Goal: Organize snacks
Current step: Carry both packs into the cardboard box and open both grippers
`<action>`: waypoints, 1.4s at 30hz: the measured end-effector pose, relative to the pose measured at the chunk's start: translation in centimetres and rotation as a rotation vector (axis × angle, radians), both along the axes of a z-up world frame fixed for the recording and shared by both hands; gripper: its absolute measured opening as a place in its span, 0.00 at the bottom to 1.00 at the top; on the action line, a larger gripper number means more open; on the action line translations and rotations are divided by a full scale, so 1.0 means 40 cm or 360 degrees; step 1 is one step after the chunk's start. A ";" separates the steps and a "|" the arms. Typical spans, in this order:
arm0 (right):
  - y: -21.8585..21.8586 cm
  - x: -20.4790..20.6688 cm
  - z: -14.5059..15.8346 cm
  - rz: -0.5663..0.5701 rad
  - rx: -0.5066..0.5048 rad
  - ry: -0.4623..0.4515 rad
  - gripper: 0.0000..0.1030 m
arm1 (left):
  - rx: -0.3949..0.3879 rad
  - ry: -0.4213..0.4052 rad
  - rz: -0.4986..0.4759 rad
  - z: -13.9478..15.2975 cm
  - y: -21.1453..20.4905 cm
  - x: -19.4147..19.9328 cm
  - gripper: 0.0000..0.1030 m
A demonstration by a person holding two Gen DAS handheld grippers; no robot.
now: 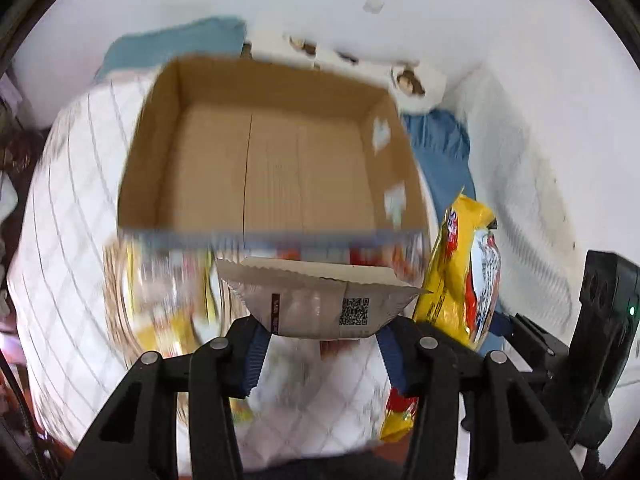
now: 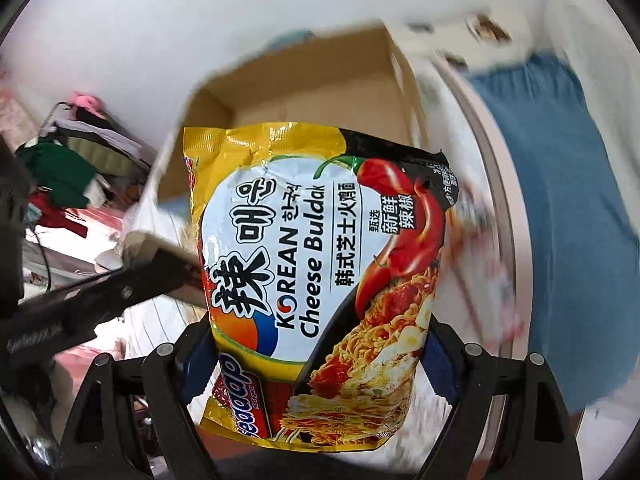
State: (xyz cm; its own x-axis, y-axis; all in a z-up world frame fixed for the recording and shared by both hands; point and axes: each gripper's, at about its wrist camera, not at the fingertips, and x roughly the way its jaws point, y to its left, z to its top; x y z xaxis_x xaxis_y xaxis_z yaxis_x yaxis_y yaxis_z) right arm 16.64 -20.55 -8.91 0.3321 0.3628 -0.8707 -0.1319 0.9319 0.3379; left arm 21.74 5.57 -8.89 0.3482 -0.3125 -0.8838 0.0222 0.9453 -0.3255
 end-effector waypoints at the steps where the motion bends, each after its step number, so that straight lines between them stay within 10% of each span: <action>1: -0.012 -0.015 0.024 0.0012 0.0003 -0.0026 0.85 | 0.0007 -0.0015 0.0017 0.000 0.004 0.060 0.45; 8: -0.028 -0.055 0.093 0.0073 -0.0074 -0.0177 0.85 | 0.0054 0.0098 0.0074 -0.034 0.083 0.353 0.45; 23: 0.112 0.292 -0.285 0.0146 -0.0253 0.0185 0.85 | 0.0180 0.0611 0.0067 -0.353 0.094 0.634 0.46; 28: 0.122 0.360 -0.377 0.0127 -0.0273 0.0356 0.95 | 0.0210 0.0555 0.0071 -0.361 0.074 0.657 0.92; 42: 0.081 0.274 -0.312 0.0086 -0.0299 0.0237 0.96 | 0.0328 0.0296 0.0216 -0.304 0.112 0.554 0.93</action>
State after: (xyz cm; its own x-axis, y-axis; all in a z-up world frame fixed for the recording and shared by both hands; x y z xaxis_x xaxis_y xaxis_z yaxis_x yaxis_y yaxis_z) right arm 27.59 -17.33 -21.40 0.1795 0.2037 -0.9624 -0.1451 0.9731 0.1789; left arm 43.89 10.04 -21.03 0.2009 -0.0816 -0.9762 -0.1509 0.9820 -0.1132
